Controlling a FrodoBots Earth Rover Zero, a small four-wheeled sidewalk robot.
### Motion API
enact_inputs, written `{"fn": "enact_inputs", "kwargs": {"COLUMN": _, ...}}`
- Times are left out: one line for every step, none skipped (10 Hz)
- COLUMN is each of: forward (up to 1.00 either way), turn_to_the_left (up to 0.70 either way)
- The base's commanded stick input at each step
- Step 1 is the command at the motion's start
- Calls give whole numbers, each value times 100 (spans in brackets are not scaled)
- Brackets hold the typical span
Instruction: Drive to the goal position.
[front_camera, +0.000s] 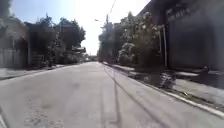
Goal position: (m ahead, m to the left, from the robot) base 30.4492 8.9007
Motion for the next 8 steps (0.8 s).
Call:
{"fn": "enact_inputs", "kwargs": {"forward": 100, "turn_to_the_left": 3}}
{"fn": "enact_inputs", "kwargs": {"forward": 100, "turn_to_the_left": 14}}
{"fn": "enact_inputs", "kwargs": {"forward": 100, "turn_to_the_left": 43}}
{"fn": "enact_inputs", "kwargs": {"forward": 100, "turn_to_the_left": 29}}
{"fn": "enact_inputs", "kwargs": {"forward": 100, "turn_to_the_left": 3}}
{"fn": "enact_inputs", "kwargs": {"forward": 100, "turn_to_the_left": 3}}
{"fn": "enact_inputs", "kwargs": {"forward": 100, "turn_to_the_left": 3}}
{"fn": "enact_inputs", "kwargs": {"forward": 100, "turn_to_the_left": 3}}
